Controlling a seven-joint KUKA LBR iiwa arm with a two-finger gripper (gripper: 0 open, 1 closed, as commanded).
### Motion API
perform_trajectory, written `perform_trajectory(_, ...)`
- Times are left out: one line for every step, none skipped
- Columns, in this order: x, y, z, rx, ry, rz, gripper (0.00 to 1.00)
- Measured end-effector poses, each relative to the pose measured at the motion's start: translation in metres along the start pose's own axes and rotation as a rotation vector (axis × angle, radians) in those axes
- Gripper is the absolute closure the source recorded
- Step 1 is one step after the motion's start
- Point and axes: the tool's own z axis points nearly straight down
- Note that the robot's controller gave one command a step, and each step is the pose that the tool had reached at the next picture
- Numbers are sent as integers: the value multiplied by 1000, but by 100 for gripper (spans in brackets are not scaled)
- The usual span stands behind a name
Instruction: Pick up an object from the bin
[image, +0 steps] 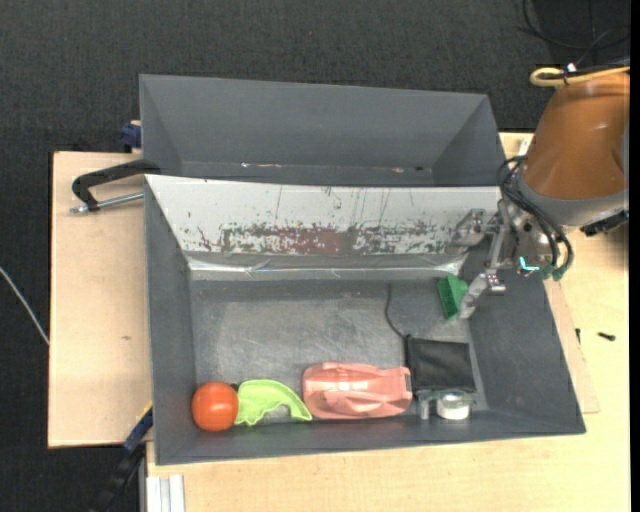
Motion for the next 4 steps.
perform_trajectory(-2, 0, -4, 1, -8, -2, 0)
perform_trajectory(21, -10, 115, 0, -9, 166, 100)
perform_trajectory(21, -10, 115, 1, -9, 166, 100)
perform_trajectory(20, -6, 106, 1, -7, 211, 100)
